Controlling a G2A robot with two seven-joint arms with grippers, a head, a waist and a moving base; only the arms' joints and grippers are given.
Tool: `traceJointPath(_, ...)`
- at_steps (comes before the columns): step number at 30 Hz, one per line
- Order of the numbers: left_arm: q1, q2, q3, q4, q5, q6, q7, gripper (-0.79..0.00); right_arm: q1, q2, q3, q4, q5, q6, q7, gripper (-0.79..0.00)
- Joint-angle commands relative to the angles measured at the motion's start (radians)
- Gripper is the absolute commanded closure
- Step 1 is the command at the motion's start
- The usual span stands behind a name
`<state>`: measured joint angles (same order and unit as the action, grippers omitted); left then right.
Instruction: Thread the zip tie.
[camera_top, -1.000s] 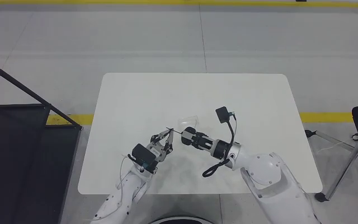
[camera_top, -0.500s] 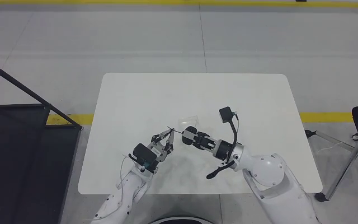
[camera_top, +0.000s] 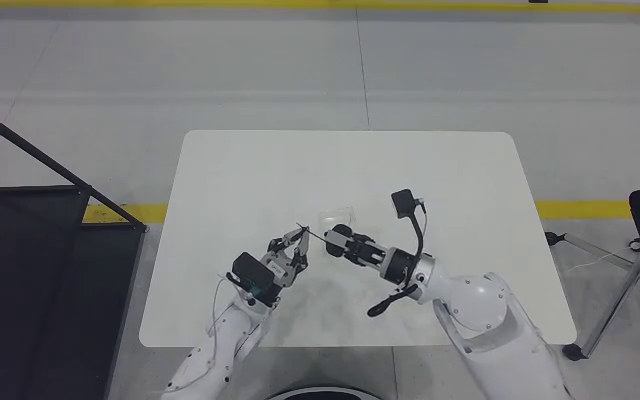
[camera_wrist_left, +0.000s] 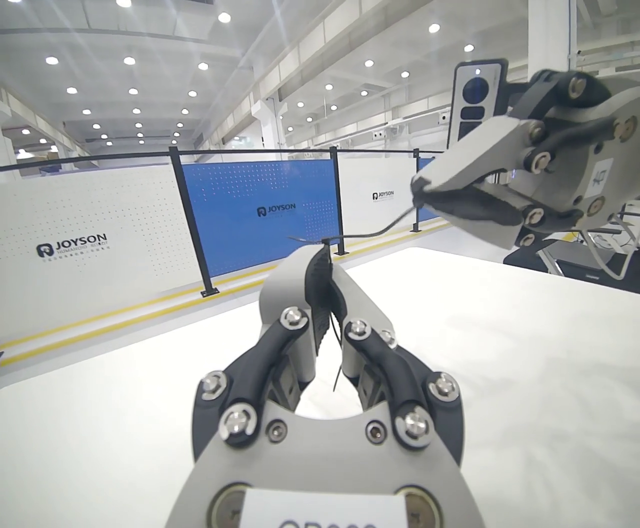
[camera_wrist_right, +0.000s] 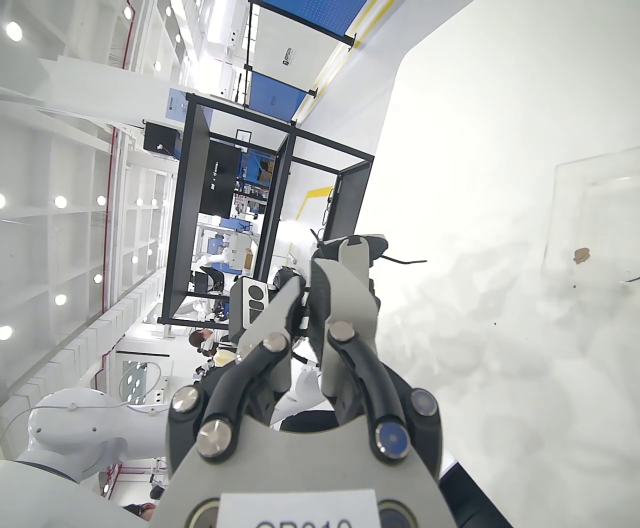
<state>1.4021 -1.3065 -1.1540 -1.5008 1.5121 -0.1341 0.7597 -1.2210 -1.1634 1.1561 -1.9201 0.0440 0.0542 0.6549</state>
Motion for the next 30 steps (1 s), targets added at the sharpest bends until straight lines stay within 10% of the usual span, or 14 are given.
traceJointPath(1,0.006,0.0,-0.004,-0.011,-0.035,-0.024,-0.007,0.0,-0.007,0.001,0.011,-0.005,0.01,-0.021,-0.004,-0.785)
traceJointPath(18,0.037,0.001,-0.014,-0.08,-0.145,-0.102,-0.069,0.0,-0.064,0.01,0.068,-0.038,0.034,-0.134,0.009,-0.785)
traceJointPath(30,0.095,0.003,-0.061,-0.224,-0.519,-0.228,-0.344,0.0,-0.132,0.018,0.116,-0.003,0.037,-0.372,-0.003,-0.785)
